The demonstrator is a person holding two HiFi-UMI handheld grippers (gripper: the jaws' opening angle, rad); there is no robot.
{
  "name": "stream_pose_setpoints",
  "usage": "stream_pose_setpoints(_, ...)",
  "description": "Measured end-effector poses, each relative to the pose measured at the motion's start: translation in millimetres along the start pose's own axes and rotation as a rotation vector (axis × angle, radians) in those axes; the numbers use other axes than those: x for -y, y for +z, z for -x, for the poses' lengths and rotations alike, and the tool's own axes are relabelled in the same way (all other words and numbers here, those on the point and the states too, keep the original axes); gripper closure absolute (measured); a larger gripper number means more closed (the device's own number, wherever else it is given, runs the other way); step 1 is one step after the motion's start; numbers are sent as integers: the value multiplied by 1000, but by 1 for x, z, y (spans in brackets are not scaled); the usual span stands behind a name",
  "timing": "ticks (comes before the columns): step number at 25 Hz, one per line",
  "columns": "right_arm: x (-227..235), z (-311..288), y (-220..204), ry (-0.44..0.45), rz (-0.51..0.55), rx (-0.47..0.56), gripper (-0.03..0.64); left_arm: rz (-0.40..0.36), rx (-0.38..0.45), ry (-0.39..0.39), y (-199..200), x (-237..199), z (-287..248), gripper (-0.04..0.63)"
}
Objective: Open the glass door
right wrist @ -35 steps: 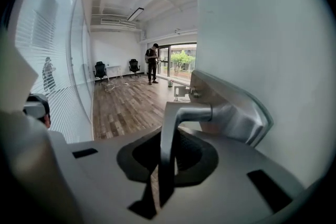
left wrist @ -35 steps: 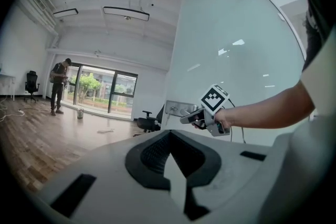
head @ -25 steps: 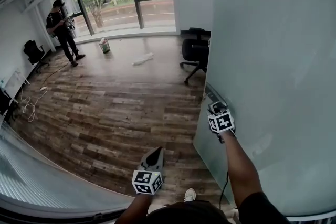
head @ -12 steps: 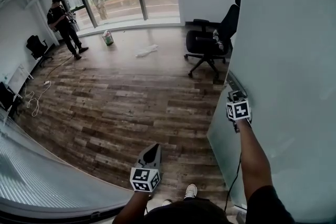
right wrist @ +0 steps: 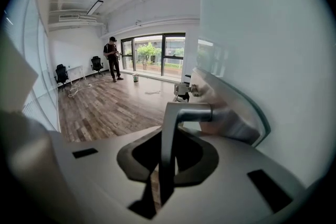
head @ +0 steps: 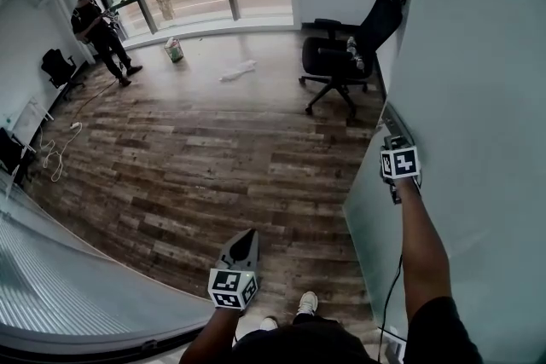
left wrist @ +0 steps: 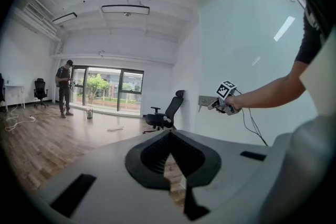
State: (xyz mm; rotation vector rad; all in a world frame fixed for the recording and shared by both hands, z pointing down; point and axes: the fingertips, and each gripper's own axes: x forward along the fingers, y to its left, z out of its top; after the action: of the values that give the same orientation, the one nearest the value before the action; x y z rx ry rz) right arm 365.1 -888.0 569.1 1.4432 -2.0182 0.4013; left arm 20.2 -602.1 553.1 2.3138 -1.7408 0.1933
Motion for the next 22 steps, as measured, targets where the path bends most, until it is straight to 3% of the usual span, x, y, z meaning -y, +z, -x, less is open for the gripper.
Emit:
stream_pose_setpoints(5,11,0,2,-13,40,-61,559,17,-4,2,-5,-2,-6,594)
stream_pose_setpoints(8,12,11,7,-27,68,-47,494,34,-3,7,-11,1,2,594)
stream_pose_setpoints(16,10,122,27,-228,57,343,489,42,3,-37,-22,14,31,594)
stream_pose_setpoints(20,-61,196,-16,-181,-1,420,503,42,26,-92,-26,24,65,594)
stream_pose_setpoints(22,-109,234,-42,-157,-28,456,561,34,33,-119,-28,27,90,594)
